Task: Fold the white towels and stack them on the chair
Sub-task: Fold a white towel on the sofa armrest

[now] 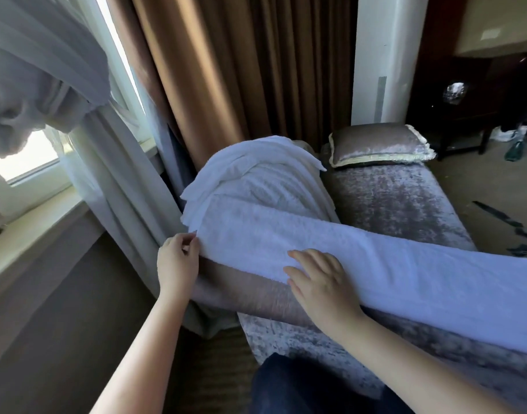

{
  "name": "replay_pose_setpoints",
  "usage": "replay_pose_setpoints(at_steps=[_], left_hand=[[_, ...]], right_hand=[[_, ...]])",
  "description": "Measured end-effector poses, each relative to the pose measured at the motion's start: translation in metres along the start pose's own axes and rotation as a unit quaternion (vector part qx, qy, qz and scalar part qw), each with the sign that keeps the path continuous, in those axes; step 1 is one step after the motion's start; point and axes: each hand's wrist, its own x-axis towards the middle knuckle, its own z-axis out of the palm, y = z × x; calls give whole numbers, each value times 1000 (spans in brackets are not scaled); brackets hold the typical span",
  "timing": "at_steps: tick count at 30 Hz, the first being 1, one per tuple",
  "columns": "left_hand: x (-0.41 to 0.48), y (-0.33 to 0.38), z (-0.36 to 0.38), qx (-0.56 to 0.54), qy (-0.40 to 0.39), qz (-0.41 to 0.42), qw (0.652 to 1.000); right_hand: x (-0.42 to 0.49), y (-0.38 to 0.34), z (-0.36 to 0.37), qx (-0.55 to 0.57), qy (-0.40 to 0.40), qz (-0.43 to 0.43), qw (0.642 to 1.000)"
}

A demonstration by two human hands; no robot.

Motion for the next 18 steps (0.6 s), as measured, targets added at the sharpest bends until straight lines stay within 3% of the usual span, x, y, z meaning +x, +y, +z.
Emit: replay_pose_setpoints(at_steps=[7, 14, 18], left_hand=[[15, -7, -6, -106, -48, -77, 990], [22, -18, -17, -260, -135, -94, 951], [21, -30, -35, -255, -199, -66, 944]], right_hand=[[15, -8, 13, -11, -2, 45, 999], [17, -14, -6, 15, 33, 14, 999], [15, -18, -13, 18, 39, -6, 999]])
